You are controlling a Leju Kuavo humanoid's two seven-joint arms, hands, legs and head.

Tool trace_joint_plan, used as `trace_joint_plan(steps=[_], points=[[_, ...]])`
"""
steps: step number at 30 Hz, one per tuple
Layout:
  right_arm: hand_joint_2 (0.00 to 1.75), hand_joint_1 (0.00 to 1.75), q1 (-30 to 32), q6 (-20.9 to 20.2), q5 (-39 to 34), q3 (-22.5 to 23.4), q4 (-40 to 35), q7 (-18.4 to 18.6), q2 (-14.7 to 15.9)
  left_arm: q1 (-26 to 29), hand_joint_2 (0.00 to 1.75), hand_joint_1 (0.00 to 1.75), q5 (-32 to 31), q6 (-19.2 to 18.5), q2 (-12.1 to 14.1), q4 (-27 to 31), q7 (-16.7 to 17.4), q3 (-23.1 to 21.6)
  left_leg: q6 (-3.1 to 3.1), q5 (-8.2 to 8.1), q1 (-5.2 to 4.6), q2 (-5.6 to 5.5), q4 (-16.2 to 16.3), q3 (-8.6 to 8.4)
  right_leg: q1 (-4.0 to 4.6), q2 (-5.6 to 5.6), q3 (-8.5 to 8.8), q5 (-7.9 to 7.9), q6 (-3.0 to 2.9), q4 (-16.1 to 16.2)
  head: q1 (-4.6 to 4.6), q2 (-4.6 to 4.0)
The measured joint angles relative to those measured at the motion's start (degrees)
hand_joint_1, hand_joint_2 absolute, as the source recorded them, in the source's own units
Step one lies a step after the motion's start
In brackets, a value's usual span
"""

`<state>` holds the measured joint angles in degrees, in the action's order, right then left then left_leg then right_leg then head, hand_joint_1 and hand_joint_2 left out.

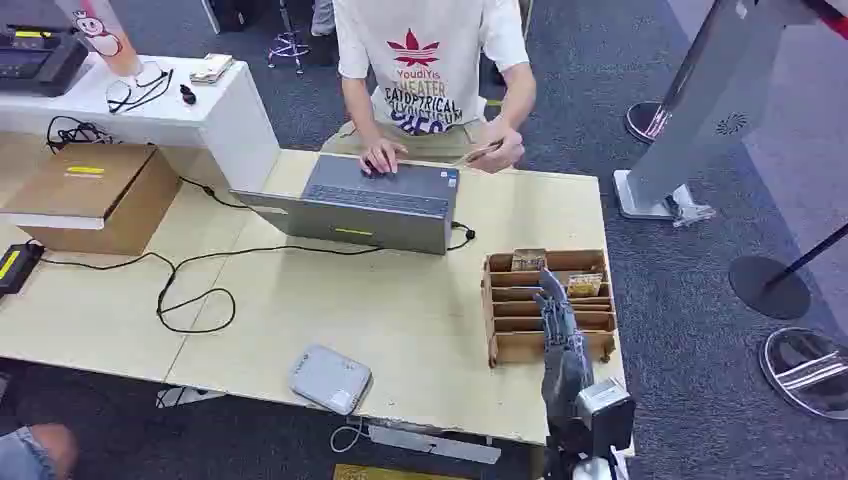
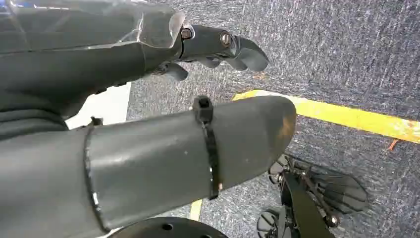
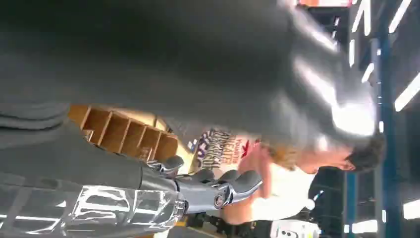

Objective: Pass the card to the sensor for recognition and then transmit it.

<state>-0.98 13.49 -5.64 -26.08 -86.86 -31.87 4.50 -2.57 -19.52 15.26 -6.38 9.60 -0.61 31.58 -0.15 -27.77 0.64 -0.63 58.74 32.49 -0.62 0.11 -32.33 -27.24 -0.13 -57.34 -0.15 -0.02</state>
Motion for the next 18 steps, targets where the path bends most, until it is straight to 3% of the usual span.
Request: trace_joint_plan(steps=[10, 18], points=[[1.75, 0.00, 0.0, -0.8, 1.6, 0.1, -0.6, 1.2, 0.0, 0.0, 0.00, 0.00, 0.1, 0.1, 0.0, 0.0, 0.5, 0.0, 0.00, 0.00, 0.00, 0.00, 0.0, 0.00, 0.00, 0.00, 0.00, 0.00, 0.00, 0.0, -0.02, 0.00], [1.75, 0.00, -1.2, 4.8, 11.9, 0.2, -1.7, -0.7, 0.0, 0.1, 0.00, 0.00, 0.2, 0.0, 0.0, 0.0, -0.1, 0.0, 0.00, 0.00, 0.00, 0.00, 0.0, 0.01, 0.00, 0.00, 0.01, 0.00, 0.00, 0.0, -0.02, 0.00]])
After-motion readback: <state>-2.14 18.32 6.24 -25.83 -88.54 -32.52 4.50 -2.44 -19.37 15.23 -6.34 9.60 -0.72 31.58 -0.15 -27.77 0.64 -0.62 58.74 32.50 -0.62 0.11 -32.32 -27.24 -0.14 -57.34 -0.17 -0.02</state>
